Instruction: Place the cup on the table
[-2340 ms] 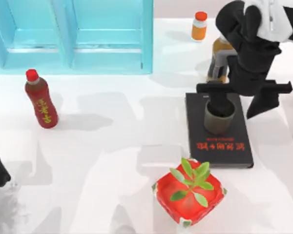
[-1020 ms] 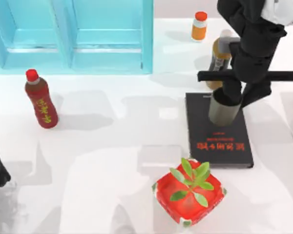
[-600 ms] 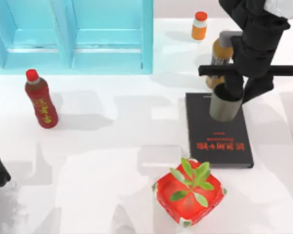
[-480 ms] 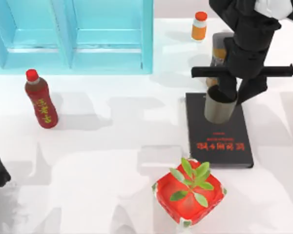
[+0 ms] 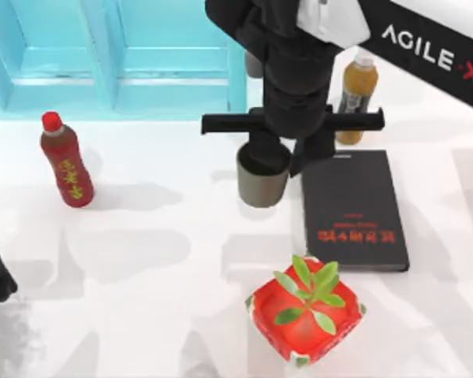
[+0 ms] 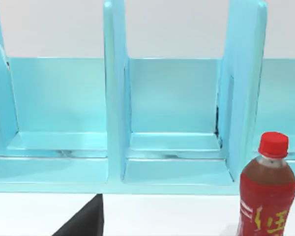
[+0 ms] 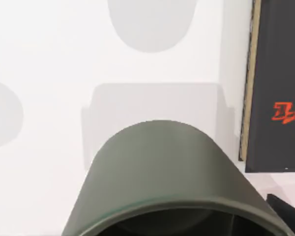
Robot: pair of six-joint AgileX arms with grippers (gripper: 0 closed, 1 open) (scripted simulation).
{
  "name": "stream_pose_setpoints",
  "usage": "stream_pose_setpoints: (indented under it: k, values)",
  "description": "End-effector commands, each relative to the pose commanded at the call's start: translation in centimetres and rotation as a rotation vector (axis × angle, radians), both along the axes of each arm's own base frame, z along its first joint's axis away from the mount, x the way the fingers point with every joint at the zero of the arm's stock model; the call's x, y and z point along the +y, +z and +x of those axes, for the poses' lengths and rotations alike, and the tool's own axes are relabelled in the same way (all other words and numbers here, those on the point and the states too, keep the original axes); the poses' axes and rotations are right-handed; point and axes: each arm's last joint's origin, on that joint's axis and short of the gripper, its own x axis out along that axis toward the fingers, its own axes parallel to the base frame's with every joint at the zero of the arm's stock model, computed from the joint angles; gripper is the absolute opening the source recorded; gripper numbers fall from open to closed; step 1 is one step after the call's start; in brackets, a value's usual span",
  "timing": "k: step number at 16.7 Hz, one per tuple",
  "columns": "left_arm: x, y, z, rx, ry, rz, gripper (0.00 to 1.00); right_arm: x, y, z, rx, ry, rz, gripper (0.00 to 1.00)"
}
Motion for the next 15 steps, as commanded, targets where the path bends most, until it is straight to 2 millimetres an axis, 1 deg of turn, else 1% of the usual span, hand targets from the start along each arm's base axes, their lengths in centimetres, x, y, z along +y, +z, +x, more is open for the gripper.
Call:
stream_pose_setpoints:
  k: [1, 3, 8, 9, 11, 15]
  values:
    - [0.0, 0.0, 0.0, 0.000, 0.000, 0.000, 1.00, 1.0, 0.3, -0.8, -0.005, -0.001, -0.008, 0.00]
    - [0.0, 0.0, 0.0, 0.000, 0.000, 0.000, 1.00, 2.0, 0.5, -1.6, -0.010, -0.004, -0.022, 0.00]
    - [0.0, 0.0, 0.0, 0.000, 0.000, 0.000, 1.00, 1.9, 0.5, -1.5, -0.010, -0.007, -0.019, 0.00]
    - [0.0, 0.0, 0.0, 0.000, 0.000, 0.000, 1.00, 2.0, 0.2, -1.5, -0.011, -0.007, -0.020, 0.00]
    - [0.0, 0.0, 0.0, 0.000, 0.000, 0.000, 1.00, 2.2, -1.2, -1.3, -0.015, -0.009, -0.020, 0.00]
    - [0.0, 0.0, 0.0, 0.000, 0.000, 0.000, 1.00, 2.7, -5.1, -1.2, -0.014, -0.005, -0.021, 0.00]
